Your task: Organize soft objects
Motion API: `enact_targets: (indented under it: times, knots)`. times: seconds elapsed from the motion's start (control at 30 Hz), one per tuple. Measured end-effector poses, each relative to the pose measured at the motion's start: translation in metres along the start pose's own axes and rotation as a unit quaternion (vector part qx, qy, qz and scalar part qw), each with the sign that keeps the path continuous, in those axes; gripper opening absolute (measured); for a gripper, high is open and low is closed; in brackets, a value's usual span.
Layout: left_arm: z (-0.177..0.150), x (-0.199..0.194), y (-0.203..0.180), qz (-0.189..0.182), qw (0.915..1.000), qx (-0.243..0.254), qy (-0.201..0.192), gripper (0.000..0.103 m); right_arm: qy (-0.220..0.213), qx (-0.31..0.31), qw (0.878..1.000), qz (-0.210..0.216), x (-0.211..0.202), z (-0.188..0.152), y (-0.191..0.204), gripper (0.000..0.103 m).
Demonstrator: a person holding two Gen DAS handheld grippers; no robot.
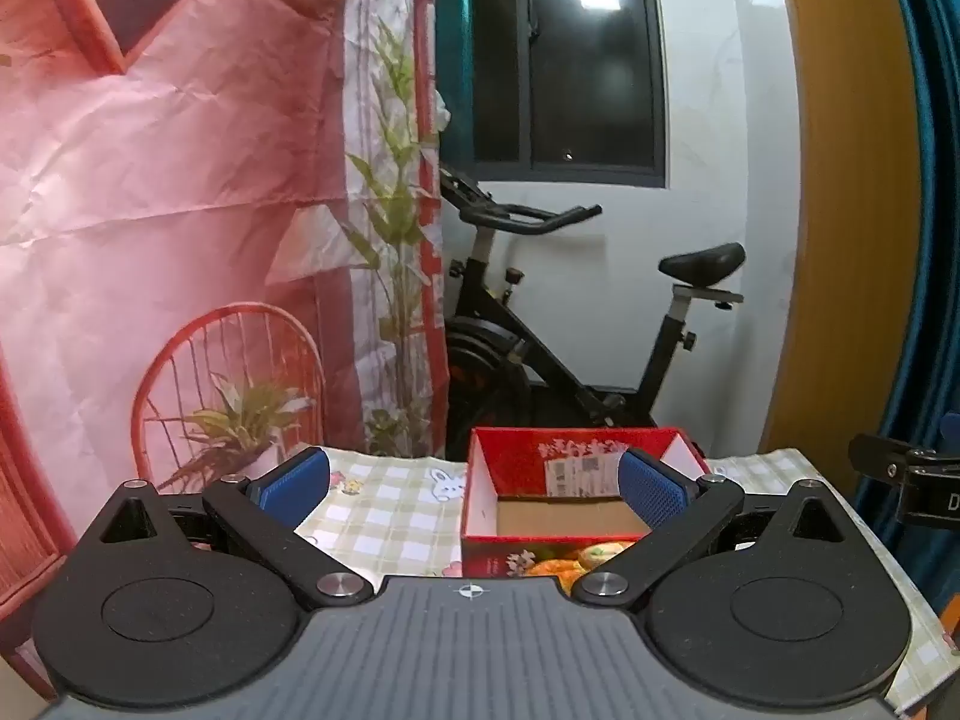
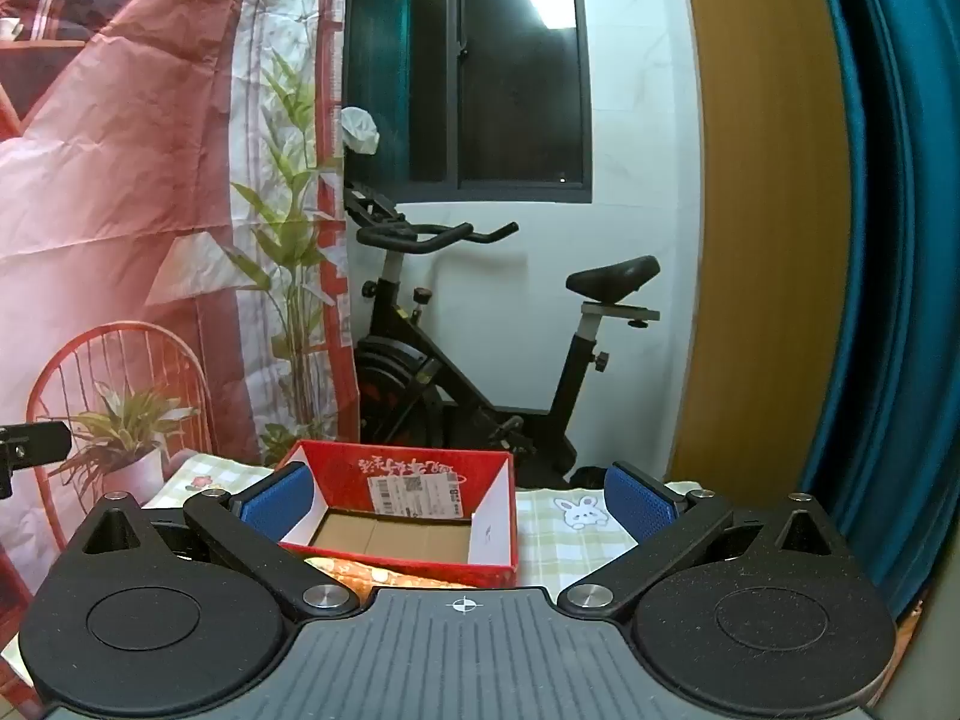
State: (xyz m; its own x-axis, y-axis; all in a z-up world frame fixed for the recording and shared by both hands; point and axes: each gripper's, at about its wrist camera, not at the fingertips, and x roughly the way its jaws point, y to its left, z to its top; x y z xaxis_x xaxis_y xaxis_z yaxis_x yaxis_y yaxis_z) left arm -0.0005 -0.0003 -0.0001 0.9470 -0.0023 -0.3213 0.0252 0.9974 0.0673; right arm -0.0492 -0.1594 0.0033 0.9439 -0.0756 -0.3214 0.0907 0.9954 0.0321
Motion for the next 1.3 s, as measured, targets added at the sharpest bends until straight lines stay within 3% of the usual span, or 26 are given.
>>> enact_targets:
  times: [0.13, 0.33, 1.3]
  knots:
    - [-0.007, -0.012, -0.010, 0.004, 0.9997, 0.019, -0.016, 0.103, 0.002, 0.001, 1.000, 0.000, 0.000, 0.000, 0.000, 0.103]
    - [0.000, -0.001, -0.002, -0.010, 0.9998, 0.008, 0.018, 0.103, 0.001, -0.001, 1.000, 0.000, 0.000, 0.000, 0.000, 0.103]
    - [0.001, -0.007, -0.001, 0.006, 0.9999, 0.014, -0.006, 0.103, 0.003, -0.001, 1.000, -0.002, 0.001, -0.001, 0.000, 0.103]
